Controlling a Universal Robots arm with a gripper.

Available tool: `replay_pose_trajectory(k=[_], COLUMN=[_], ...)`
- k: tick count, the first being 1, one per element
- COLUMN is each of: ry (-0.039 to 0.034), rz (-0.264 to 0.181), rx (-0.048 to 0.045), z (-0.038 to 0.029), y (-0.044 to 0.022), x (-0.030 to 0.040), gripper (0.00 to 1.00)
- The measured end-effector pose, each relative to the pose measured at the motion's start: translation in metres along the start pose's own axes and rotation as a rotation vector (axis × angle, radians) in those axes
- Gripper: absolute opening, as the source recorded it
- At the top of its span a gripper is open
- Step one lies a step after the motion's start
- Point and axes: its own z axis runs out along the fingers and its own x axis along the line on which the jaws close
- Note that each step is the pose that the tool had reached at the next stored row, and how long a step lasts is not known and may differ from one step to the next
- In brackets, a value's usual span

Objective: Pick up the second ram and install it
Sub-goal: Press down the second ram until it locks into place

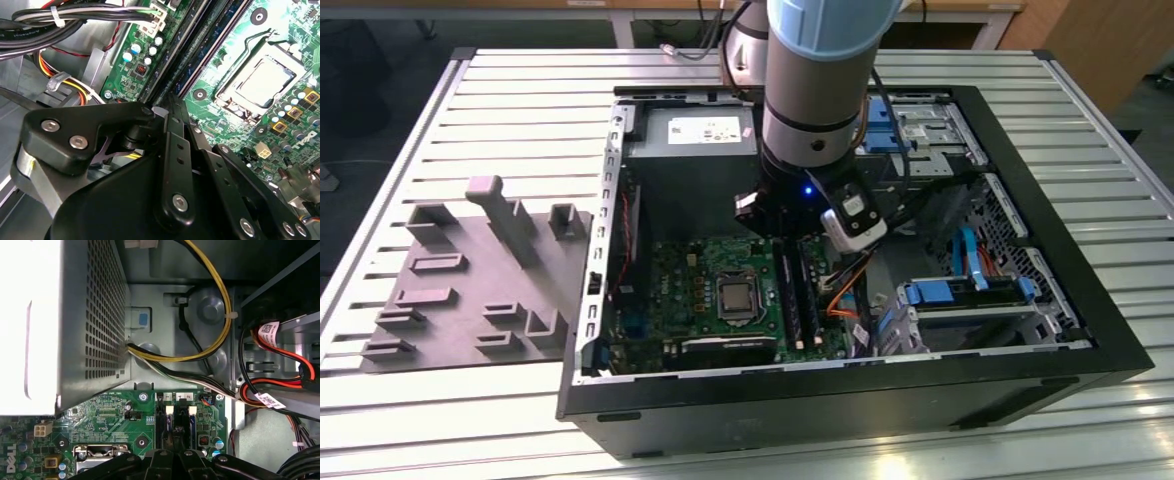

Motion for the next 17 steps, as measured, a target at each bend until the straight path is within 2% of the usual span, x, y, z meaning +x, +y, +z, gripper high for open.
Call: replay_pose_trajectory(k=[6,11,17], ry=[0.0004,0.0006,0.0005], rz=[0.000,0.000,0.000], rx=[0.0010,0.0015,0.0012], z=[-0.0075,-0.0078,-0.0080], y=[0.0002,-0.0001,-0.0052], x=[-0.0002,-0.0001,-0.0003], gripper=[0.11,0.11,0.11])
